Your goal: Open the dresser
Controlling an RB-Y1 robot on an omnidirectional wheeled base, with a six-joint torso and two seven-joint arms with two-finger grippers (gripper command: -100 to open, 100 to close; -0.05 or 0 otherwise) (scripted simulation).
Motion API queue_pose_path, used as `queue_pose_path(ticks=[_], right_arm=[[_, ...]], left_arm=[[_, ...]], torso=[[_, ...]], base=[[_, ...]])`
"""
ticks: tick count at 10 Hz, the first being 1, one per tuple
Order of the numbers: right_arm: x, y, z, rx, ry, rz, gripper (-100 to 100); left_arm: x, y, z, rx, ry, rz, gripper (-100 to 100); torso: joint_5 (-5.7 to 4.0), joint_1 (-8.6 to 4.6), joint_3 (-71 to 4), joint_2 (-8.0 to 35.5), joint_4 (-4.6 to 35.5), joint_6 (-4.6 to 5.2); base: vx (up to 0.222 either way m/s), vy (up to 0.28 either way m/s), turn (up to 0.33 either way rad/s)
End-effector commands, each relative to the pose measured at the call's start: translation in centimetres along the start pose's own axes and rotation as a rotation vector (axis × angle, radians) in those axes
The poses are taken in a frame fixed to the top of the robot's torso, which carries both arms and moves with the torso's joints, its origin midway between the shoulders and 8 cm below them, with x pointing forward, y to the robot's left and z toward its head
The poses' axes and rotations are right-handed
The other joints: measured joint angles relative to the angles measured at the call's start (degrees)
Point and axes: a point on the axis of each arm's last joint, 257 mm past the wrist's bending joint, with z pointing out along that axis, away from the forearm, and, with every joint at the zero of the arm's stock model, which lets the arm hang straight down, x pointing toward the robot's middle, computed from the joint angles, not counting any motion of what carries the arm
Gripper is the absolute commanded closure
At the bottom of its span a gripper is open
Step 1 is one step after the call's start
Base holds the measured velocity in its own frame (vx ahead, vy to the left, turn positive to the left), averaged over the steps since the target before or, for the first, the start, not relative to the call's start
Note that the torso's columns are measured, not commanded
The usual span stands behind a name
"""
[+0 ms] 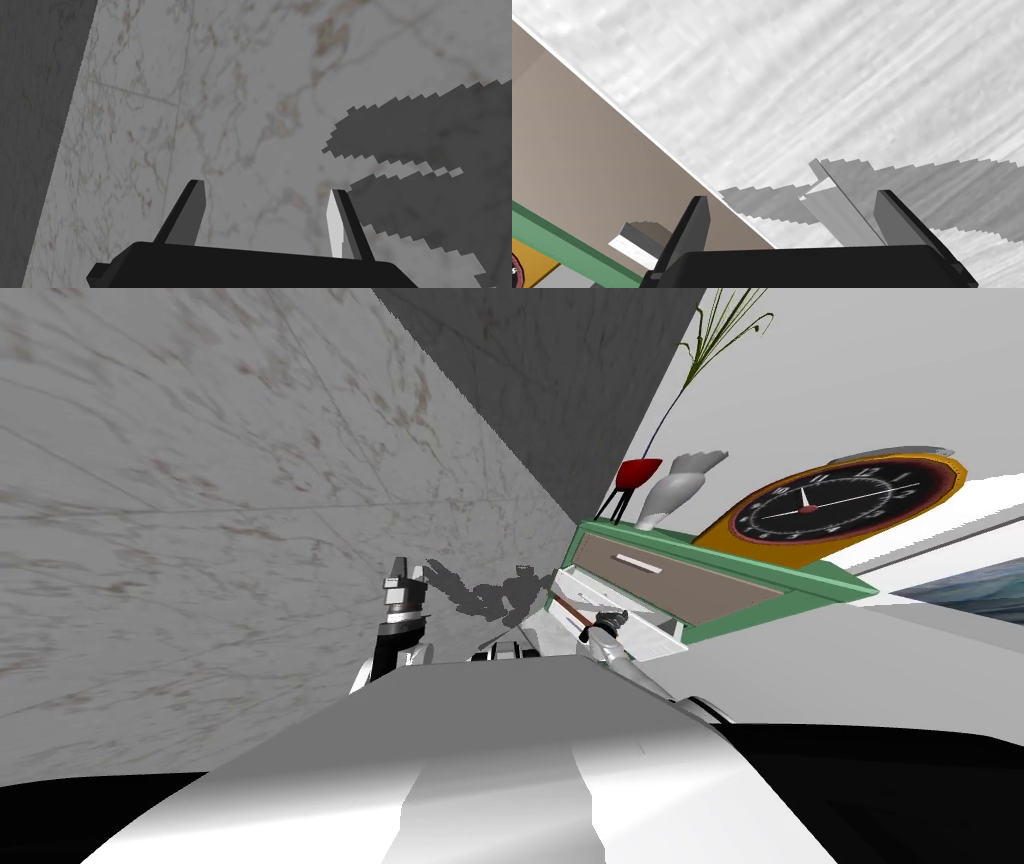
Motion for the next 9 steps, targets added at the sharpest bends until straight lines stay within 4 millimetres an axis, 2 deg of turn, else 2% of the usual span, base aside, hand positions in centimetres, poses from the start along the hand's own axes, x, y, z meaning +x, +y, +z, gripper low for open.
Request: queue_pose_path(ticks=[1, 5, 6, 7, 9], right_arm=[[-1.1, -1.4, 1.7, -0.006, -0.008, -0.004, -100], [-3.7, -4.4, 4.9, -0.009, -0.028, -0.006, -100], [-2.8, -3.5, 4.2, -0.021, -0.018, -0.012, -100], [-2.7, -3.2, 4.1, -0.027, -0.017, -0.016, 0], [-2.3, -2.6, 3.8, -0.039, -0.011, -0.019, 0]], left_arm=[[0.1, 0.1, -0.1, -0.004, 0.001, -0.001, 0], [0.6, 0.6, -0.3, -0.016, 0.010, -0.011, 0], [0.8, 0.7, -0.4, -0.021, 0.014, -0.016, 0], [0.9, 0.7, -0.4, -0.020, 0.017, -0.019, 0], [1.1, 0.8, -0.5, -0.022, 0.020, -0.022, 0]], torso=[[0.11, 0.33, 0.00, 0.09, 0.08, 0.07], [0.74, 1.17, 0.12, 0.52, 0.53, 0.20], [0.87, 1.50, 0.18, 0.66, 0.62, 0.14], [0.83, 1.28, 0.33, 0.75, 0.50, 0.04], [0.70, 0.95, 0.27, 0.63, 0.39, 0.14]], base=[[-0.025, 0.054, -0.026], [-0.028, 0.075, -0.036], [-0.013, 0.036, -0.033], [-0.006, -0.015, 0.001], [-0.001, -0.003, 0.001]])
